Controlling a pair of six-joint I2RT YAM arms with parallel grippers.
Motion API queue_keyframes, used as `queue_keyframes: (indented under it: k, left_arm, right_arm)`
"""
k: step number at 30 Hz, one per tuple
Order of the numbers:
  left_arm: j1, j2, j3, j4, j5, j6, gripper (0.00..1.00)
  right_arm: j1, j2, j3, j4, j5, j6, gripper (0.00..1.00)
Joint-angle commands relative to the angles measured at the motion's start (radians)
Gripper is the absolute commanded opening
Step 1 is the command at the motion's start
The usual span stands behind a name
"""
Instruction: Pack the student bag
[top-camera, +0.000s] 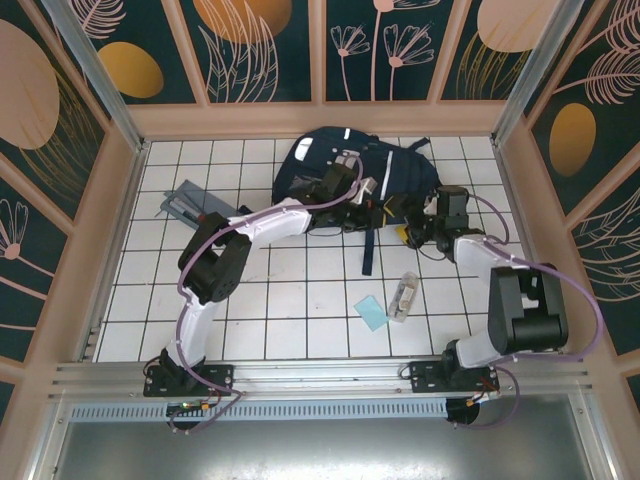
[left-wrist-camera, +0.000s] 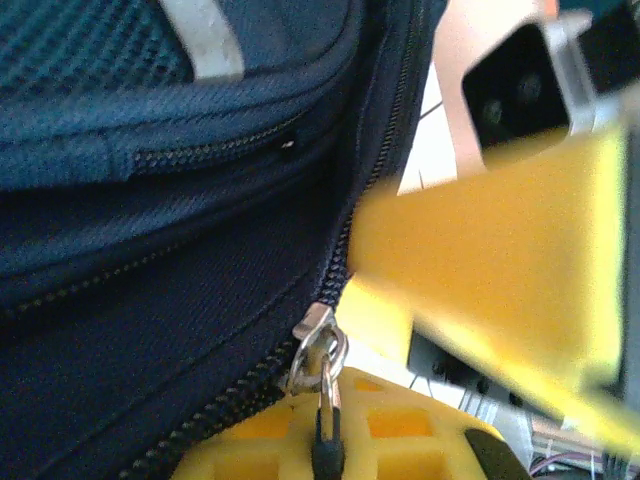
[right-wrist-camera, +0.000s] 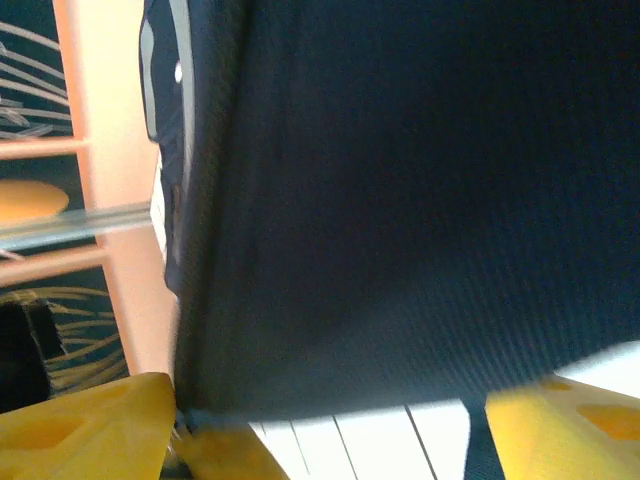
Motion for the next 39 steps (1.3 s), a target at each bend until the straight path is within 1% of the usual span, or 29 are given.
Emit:
queue_keyframes:
  k: [1, 4, 5, 8, 10, 12, 14, 16, 18, 21, 22, 23, 24, 25, 26, 27, 28, 30, 32, 34, 36, 39]
  left_arm:
    - [-0.014, -0.104, -0.052, 0.017, 0.041, 0.055, 0.0]
    - [-0.012, -0.128, -0.092, -0.072, -0.001, 0.121, 0.0]
    - [-0.01, -0.133, -0.107, -0.096, -0.02, 0.135, 0.0]
    - [0.033, -0.156, -0.179, -0.113, -0.058, 0.138, 0.0]
    - [0.104, -0.186, -0.262, -0.106, -0.115, 0.138, 0.0]
    - [0.179, -0.22, -0.343, -0.09, -0.17, 0.138, 0.0]
    - [0.231, -0.248, -0.388, -0.092, -0.213, 0.154, 0.0]
    - [0.256, -0.266, -0.399, -0.107, -0.248, 0.172, 0.0]
    - [0.259, -0.268, -0.389, -0.119, -0.265, 0.179, 0.0]
    - [0.258, -0.265, -0.371, -0.113, -0.224, 0.171, 0.0]
    - [0.258, -0.268, -0.364, -0.114, -0.202, 0.166, 0.17]
    - [0.259, -0.279, -0.36, -0.116, -0.185, 0.159, 0.38]
    - [0.259, -0.293, -0.363, -0.115, -0.176, 0.151, 0.71]
    - [0.258, -0.32, -0.37, -0.111, -0.167, 0.142, 0.98]
    - [0.258, -0.352, -0.381, -0.107, -0.165, 0.135, 0.98]
    - [0.258, -0.381, -0.39, -0.105, -0.176, 0.13, 0.99]
    - [0.258, -0.418, -0.399, -0.107, -0.196, 0.129, 0.98]
    - [0.258, -0.483, -0.41, -0.107, -0.254, 0.133, 0.98]
    - [0.259, -0.51, -0.413, -0.097, -0.303, 0.144, 0.99]
    - [0.258, -0.502, -0.413, -0.088, -0.331, 0.139, 0.99]
    - [0.258, -0.479, -0.424, -0.051, -0.333, 0.109, 0.99]
    - [0.258, -0.446, -0.46, 0.019, -0.358, 0.057, 0.98]
  right_arm:
    - [0.002, 0.071, 0.055, 0.125, 0.061, 0.023, 0.63]
    - [0.007, 0.106, 0.069, 0.121, 0.105, 0.016, 0.09]
    - [0.008, 0.105, 0.069, 0.114, 0.121, 0.009, 0.0]
    - [0.008, 0.087, 0.058, 0.08, 0.162, -0.015, 0.0]
    - [0.005, 0.057, 0.046, 0.04, 0.203, -0.038, 0.0]
    - [0.0, 0.032, 0.03, 0.027, 0.214, -0.05, 0.0]
    - [-0.002, 0.016, 0.023, 0.018, 0.218, -0.055, 0.0]
    - [-0.002, 0.013, 0.026, 0.014, 0.21, -0.059, 0.0]
    - [0.007, 0.017, 0.031, 0.017, 0.205, -0.055, 0.0]
    - [0.028, 0.028, 0.035, 0.029, 0.179, -0.048, 0.0]
    - [0.036, 0.029, 0.038, 0.024, 0.172, -0.046, 0.0]
    - [0.044, 0.026, 0.04, 0.012, 0.164, -0.048, 0.04]
    - [0.052, 0.022, 0.043, -0.007, 0.152, -0.054, 0.22]
    - [0.063, 0.014, 0.047, -0.037, 0.134, -0.064, 0.48]
    - [0.076, 0.002, 0.053, -0.075, 0.119, -0.082, 0.63]
    - [0.09, -0.009, 0.059, -0.121, 0.113, -0.105, 0.7]
    - [0.105, -0.029, 0.069, -0.178, 0.117, -0.137, 0.73]
    - [0.122, -0.073, 0.086, -0.275, 0.13, -0.187, 0.76]
    - [0.121, -0.125, 0.11, -0.355, 0.149, -0.231, 0.78]
    - [0.118, -0.153, 0.159, -0.425, 0.194, -0.284, 0.78]
    - [0.107, -0.156, 0.223, -0.488, 0.268, -0.355, 0.78]
    - [0.071, -0.103, 0.331, -0.511, 0.348, -0.459, 0.78]
